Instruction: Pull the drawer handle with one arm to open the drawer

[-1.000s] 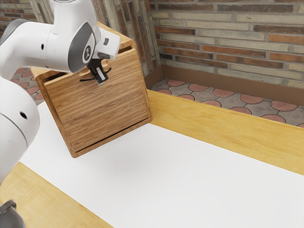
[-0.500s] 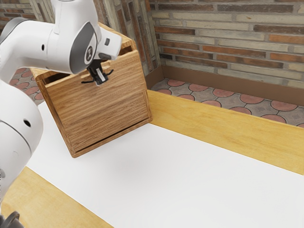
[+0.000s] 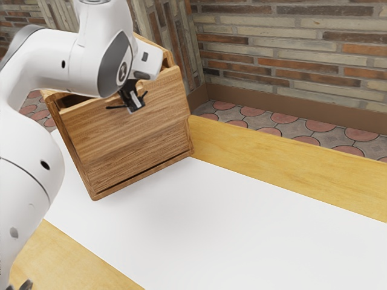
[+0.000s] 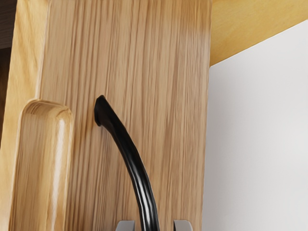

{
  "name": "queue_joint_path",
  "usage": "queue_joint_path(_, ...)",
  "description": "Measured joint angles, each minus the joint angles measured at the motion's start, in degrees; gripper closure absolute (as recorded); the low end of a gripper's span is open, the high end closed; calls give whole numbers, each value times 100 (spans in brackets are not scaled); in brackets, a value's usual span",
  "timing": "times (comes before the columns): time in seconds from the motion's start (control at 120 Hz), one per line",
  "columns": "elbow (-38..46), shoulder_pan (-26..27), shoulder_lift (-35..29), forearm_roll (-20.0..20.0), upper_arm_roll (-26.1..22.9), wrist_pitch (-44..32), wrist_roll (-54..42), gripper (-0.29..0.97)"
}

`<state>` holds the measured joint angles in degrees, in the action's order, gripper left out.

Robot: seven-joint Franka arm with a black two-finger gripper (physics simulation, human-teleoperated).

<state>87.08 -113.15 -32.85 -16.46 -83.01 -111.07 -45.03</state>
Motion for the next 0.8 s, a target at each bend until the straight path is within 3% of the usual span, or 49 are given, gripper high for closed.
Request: queue_joint_path(0.8, 154, 548, -426, -292, 460, 98, 69, 68)
